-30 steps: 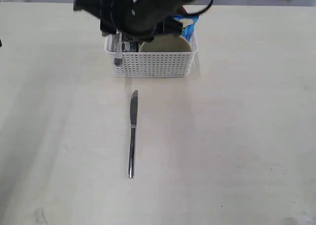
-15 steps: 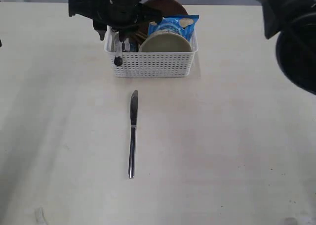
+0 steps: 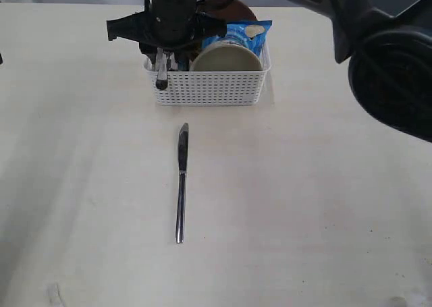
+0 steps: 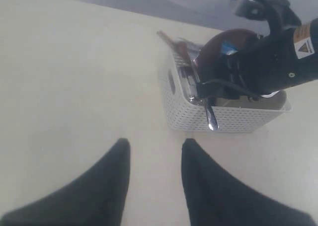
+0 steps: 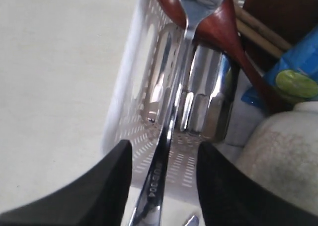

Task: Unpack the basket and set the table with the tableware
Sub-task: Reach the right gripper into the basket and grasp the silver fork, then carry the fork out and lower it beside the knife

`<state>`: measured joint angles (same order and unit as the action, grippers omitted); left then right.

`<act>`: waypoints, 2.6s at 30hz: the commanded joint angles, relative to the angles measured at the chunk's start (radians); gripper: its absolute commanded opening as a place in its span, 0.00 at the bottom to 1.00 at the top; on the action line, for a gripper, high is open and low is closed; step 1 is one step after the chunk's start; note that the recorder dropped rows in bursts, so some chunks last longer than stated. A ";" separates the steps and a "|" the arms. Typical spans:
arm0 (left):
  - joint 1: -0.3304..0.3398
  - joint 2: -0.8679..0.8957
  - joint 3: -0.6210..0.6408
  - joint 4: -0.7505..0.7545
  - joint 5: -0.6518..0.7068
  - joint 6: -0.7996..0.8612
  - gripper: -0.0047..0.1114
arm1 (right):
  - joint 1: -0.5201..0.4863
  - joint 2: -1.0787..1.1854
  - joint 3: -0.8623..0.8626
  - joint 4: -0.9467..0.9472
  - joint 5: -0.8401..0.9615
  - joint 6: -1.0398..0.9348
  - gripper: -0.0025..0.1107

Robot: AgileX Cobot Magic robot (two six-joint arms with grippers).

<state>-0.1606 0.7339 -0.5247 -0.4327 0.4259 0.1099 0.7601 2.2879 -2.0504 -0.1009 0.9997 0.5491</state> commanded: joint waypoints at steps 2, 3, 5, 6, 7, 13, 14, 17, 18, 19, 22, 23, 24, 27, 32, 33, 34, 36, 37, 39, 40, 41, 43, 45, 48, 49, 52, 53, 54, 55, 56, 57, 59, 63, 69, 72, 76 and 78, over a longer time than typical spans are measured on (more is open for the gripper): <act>-0.001 -0.002 0.005 -0.001 0.002 0.001 0.33 | -0.003 0.034 -0.006 -0.017 -0.012 0.003 0.38; -0.001 -0.002 0.005 -0.001 0.002 0.001 0.33 | -0.003 0.039 -0.006 -0.017 -0.017 0.003 0.38; -0.001 -0.002 0.005 -0.002 0.002 0.001 0.33 | -0.003 0.042 -0.006 -0.017 -0.029 0.003 0.38; -0.001 -0.002 0.005 -0.007 0.002 0.001 0.33 | -0.003 0.042 -0.006 -0.017 -0.031 0.003 0.35; -0.001 -0.002 0.005 -0.007 0.002 0.001 0.33 | -0.003 0.042 -0.006 -0.021 -0.033 0.003 0.32; -0.001 -0.002 0.005 -0.007 0.002 0.001 0.33 | -0.003 0.042 -0.006 -0.072 -0.031 0.003 0.02; -0.001 -0.002 0.005 -0.007 0.002 0.001 0.33 | -0.003 0.032 -0.006 -0.072 -0.029 0.003 0.02; -0.001 -0.002 0.005 -0.007 0.000 0.001 0.33 | -0.003 -0.006 -0.008 -0.069 -0.006 0.003 0.02; -0.001 -0.002 0.005 -0.007 0.000 0.001 0.33 | -0.003 -0.039 -0.008 -0.060 0.032 0.000 0.02; -0.001 -0.002 0.005 -0.007 0.000 0.001 0.33 | -0.003 -0.053 -0.008 -0.053 0.060 -0.015 0.02; -0.001 -0.002 0.005 -0.005 -0.003 0.003 0.33 | 0.025 -0.128 0.006 -0.053 0.218 -0.064 0.02; -0.001 -0.002 0.005 -0.005 -0.003 0.003 0.33 | 0.037 -0.164 0.047 -0.048 0.216 -0.062 0.02; -0.001 -0.002 0.005 -0.005 -0.003 0.003 0.33 | 0.047 -0.196 0.101 -0.035 0.196 -0.062 0.02; -0.001 -0.002 0.005 -0.005 0.004 0.003 0.33 | 0.049 -0.346 0.362 0.101 0.029 -0.041 0.02; -0.001 -0.002 0.005 -0.005 0.016 0.003 0.33 | 0.049 -0.570 0.861 0.147 -0.292 0.076 0.02; -0.001 -0.002 0.005 -0.005 0.019 0.003 0.33 | 0.049 -0.592 0.934 0.171 -0.363 0.086 0.02; -0.001 -0.002 0.005 -0.005 0.022 0.003 0.33 | 0.049 -0.607 1.001 0.196 -0.434 0.090 0.02; -0.001 -0.002 0.005 -0.005 0.029 0.002 0.33 | 0.049 -0.611 1.095 0.248 -0.551 0.090 0.02; -0.001 -0.002 0.005 -0.005 0.030 0.002 0.33 | 0.049 -0.603 1.130 0.269 -0.593 0.090 0.02; -0.001 -0.002 0.005 -0.005 0.035 0.002 0.33 | 0.049 -0.570 1.162 0.307 -0.629 0.078 0.02; -0.001 -0.002 0.005 -0.005 0.041 0.002 0.33 | 0.049 -0.532 1.158 0.331 -0.629 0.046 0.02; -0.001 -0.002 0.005 -0.005 0.043 0.002 0.33 | 0.049 -0.512 1.149 0.344 -0.627 0.025 0.02; -0.001 -0.002 0.005 0.001 0.045 0.002 0.33 | 0.049 -0.466 1.120 0.381 -0.632 -0.007 0.02; -0.001 -0.002 0.005 0.001 0.045 0.002 0.33 | 0.062 -0.433 1.100 0.396 -0.634 -0.031 0.02; -0.001 -0.002 0.005 0.001 0.045 0.002 0.33 | 0.092 -0.386 1.099 0.391 -0.652 -0.040 0.02; -0.001 -0.002 0.005 0.001 0.045 0.002 0.33 | 0.092 -0.377 1.099 0.395 -0.672 -0.038 0.02; -0.001 -0.002 0.005 0.001 0.049 0.002 0.33 | 0.092 -0.377 1.099 0.417 -0.685 -0.040 0.02; -0.001 -0.002 0.005 0.001 0.046 0.002 0.33 | 0.092 -0.377 1.099 0.420 -0.677 -0.042 0.02; -0.001 -0.002 0.005 0.001 0.046 0.002 0.33 | 0.097 -0.377 1.099 0.420 -0.671 -0.052 0.02; -0.001 -0.002 0.005 0.001 0.045 0.002 0.33 | 0.101 -0.377 1.099 0.420 -0.653 -0.059 0.02; -0.001 -0.002 0.005 0.001 0.045 0.002 0.33 | 0.103 -0.377 1.099 0.420 -0.642 -0.068 0.02; -0.001 -0.002 0.005 0.001 0.045 0.002 0.33 | 0.103 -0.377 1.099 0.420 -0.618 -0.071 0.02; -0.001 -0.002 0.005 0.001 0.045 0.002 0.33 | 0.103 -0.379 1.099 0.420 -0.595 -0.095 0.02; -0.001 -0.002 0.005 0.001 0.045 0.002 0.33 | 0.103 -0.392 1.099 0.420 -0.581 -0.102 0.02; -0.001 -0.002 0.005 0.001 0.048 0.002 0.33 | 0.103 -0.411 1.099 0.418 -0.589 -0.102 0.02; -0.001 -0.002 0.005 0.001 0.048 0.002 0.33 | 0.103 -0.414 1.099 0.418 -0.577 -0.102 0.13; -0.001 -0.002 0.005 0.001 0.049 0.002 0.33 | 0.103 -0.414 1.099 0.418 -0.570 -0.102 0.40; -0.001 -0.002 0.005 0.001 0.051 0.002 0.33 | 0.103 -0.414 1.099 0.418 -0.560 -0.102 0.42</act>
<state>-0.1606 0.7339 -0.5247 -0.4347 0.4707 0.1099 0.8595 1.8820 -0.9530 0.3235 0.4189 0.4519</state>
